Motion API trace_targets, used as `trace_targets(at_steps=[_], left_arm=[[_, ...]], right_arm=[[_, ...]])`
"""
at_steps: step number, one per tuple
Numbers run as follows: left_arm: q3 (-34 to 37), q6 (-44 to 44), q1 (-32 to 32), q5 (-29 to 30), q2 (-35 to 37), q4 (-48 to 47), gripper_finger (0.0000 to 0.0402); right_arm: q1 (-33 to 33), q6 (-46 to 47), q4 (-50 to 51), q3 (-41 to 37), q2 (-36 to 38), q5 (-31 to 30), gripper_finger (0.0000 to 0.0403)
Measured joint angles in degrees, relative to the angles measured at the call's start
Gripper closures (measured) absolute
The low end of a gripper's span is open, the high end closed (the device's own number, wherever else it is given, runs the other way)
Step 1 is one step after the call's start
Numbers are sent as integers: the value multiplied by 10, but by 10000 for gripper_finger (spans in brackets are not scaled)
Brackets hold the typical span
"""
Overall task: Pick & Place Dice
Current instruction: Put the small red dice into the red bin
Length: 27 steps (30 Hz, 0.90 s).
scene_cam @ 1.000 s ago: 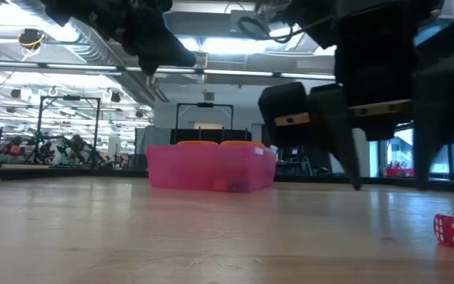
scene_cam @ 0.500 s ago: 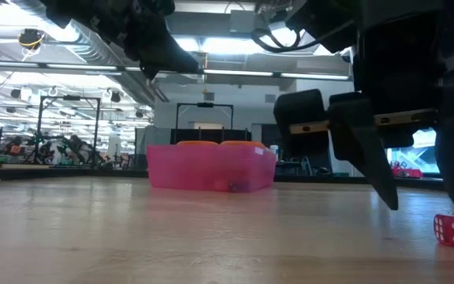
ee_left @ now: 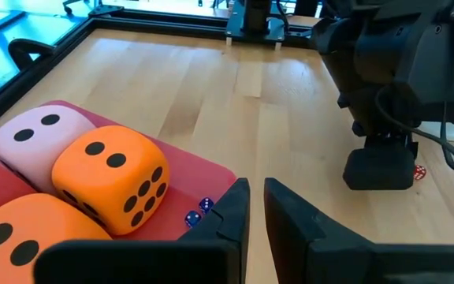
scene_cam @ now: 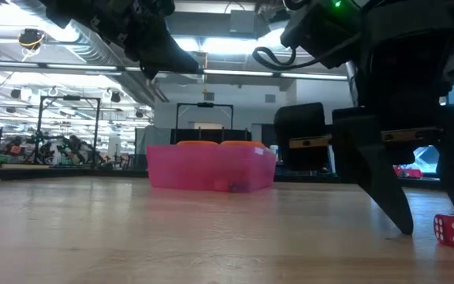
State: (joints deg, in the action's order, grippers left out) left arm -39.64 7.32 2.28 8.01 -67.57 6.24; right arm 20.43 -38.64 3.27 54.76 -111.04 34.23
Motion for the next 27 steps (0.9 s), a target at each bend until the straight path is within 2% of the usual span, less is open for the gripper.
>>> trace_targets(at_steps=[13, 22, 27], left_arm=[[0, -1, 0, 0, 0, 0, 366], [0, -3, 0, -1, 0, 0, 366], [0, -50, -1, 13, 0, 2, 368]], right_arm=[[5, -29, -24, 0, -1, -2, 265], [4, -55, -24, 0, -1, -15, 322], [-4, -55, -25, 0, -1, -14, 350]])
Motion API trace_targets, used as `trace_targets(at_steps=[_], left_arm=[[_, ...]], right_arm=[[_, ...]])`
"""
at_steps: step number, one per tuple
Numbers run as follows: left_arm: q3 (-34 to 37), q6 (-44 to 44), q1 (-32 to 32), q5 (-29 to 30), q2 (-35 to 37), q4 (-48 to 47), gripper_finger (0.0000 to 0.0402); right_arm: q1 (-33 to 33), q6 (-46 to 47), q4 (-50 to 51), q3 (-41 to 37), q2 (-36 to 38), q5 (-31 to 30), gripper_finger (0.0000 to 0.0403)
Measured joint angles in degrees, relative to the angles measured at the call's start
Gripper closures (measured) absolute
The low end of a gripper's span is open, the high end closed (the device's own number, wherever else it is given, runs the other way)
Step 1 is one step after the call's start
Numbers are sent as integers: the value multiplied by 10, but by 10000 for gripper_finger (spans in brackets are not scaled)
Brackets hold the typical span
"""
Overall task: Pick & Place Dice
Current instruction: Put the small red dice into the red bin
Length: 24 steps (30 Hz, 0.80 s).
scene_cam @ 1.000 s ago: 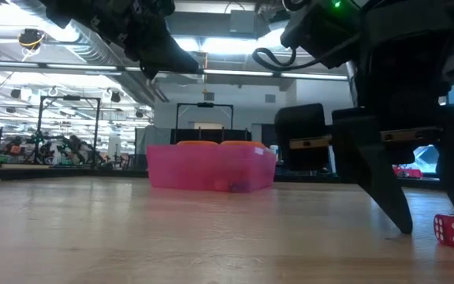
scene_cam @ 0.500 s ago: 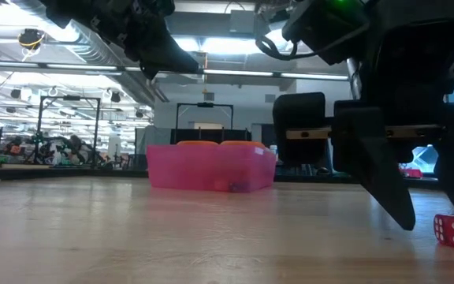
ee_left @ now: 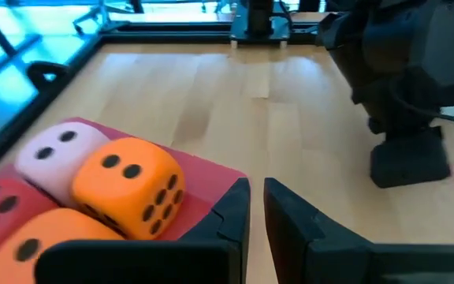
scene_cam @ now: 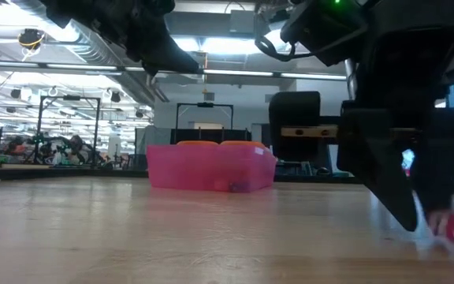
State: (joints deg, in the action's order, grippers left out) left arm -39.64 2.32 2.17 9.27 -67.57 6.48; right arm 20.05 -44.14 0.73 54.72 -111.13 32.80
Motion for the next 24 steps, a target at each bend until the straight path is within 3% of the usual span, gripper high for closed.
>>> trace_targets(at_steps=[4, 10, 13, 24], left_arm=[[0, -6, 0, 15, 0, 0, 370], [0, -6, 0, 11, 0, -3, 370], [0, -6, 0, 0, 0, -7, 371], [0, -21, 0, -30, 0, -12, 369]], right_arm=[[-7, -1, -24, 0, 1, -19, 366], [-28, -28, -40, 0, 16, -135, 398], [-43, 5, -47, 0, 18, -185, 388], [-65, 130, -97, 0, 19, -234, 360]])
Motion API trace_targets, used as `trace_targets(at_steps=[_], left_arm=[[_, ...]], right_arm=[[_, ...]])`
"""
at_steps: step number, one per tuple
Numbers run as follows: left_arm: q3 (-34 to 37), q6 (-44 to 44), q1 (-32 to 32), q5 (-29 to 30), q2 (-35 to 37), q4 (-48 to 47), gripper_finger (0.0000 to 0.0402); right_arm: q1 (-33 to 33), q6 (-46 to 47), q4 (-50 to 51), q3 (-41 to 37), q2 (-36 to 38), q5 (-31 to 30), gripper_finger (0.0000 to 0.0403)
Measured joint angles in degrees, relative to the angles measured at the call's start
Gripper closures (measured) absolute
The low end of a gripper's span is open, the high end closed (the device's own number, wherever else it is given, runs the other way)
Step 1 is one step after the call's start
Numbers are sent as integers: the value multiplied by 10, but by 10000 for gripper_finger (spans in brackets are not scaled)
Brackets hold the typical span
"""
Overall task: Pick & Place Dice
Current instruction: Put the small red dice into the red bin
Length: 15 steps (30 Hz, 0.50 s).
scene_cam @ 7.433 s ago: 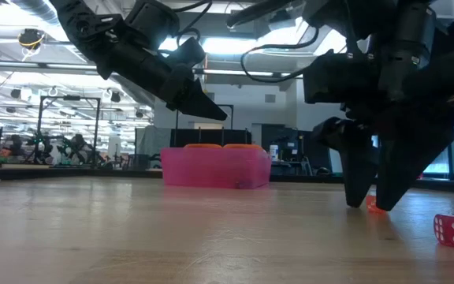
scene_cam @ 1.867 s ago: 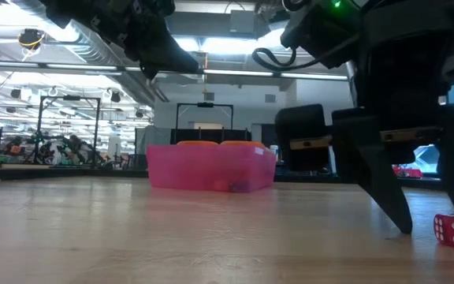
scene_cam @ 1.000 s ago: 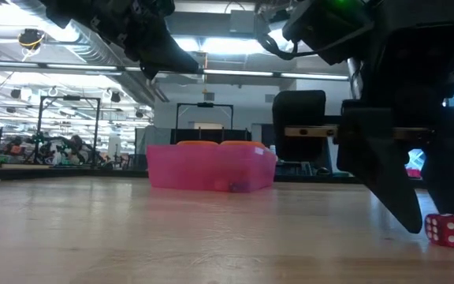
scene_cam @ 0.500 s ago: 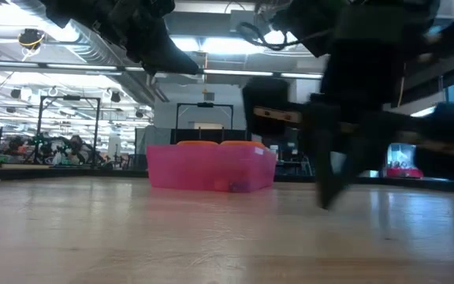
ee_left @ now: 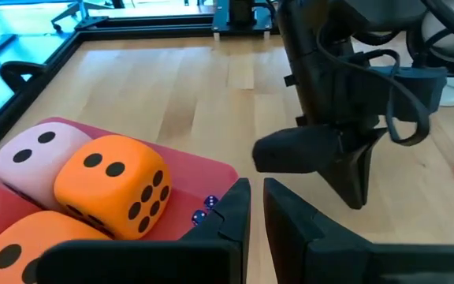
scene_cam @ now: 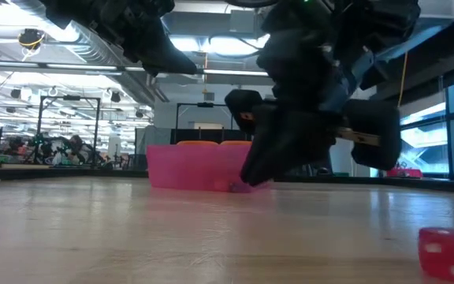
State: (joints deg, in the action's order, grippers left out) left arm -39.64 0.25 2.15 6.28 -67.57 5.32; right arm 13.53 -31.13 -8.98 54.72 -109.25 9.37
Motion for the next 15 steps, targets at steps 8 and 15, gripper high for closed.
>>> trace_targets(at_steps=[8, 15], left_arm=[[0, 0, 0, 0, 0, 0, 370], [0, 13, 0, 0, 0, 0, 370]], right_arm=[[8, 25, 0, 0, 0, 82, 355], [27, 67, 0, 0, 0, 101, 299]])
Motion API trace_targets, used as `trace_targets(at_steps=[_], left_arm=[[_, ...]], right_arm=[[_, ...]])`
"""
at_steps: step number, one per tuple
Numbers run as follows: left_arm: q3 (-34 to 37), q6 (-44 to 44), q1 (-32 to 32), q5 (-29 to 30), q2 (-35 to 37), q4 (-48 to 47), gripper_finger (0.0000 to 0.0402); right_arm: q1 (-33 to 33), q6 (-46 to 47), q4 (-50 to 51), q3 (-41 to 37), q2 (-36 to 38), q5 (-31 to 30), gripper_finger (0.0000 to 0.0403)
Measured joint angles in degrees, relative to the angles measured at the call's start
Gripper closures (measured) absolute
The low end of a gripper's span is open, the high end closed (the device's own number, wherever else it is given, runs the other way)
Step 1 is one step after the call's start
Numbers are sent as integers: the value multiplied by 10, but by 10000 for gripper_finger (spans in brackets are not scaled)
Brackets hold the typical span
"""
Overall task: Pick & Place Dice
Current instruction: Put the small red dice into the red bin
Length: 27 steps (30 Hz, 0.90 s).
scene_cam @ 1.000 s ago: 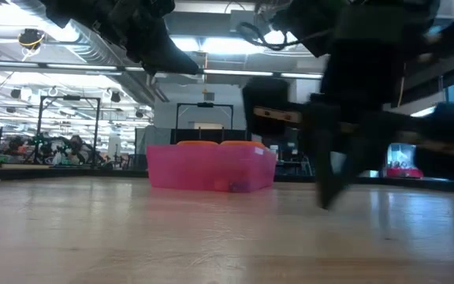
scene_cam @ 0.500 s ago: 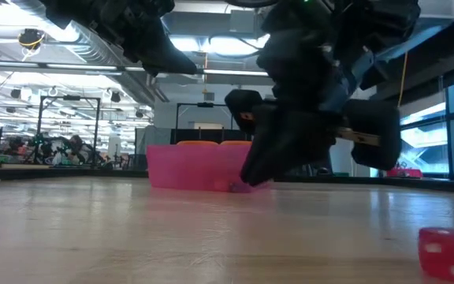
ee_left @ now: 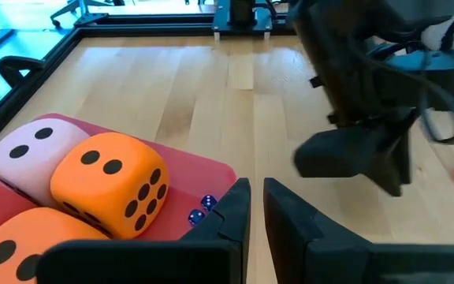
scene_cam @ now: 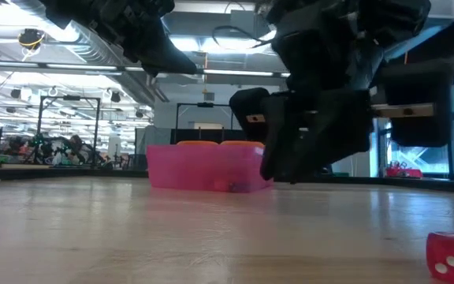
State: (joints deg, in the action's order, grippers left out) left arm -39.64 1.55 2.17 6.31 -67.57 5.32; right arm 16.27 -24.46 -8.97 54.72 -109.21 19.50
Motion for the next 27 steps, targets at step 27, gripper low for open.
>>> trace_targets(at_steps=[27], left_arm=[[0, 38, 0, 1, 0, 9, 371]], right_arm=[[66, -77, -128, 0, -95, 175, 202]])
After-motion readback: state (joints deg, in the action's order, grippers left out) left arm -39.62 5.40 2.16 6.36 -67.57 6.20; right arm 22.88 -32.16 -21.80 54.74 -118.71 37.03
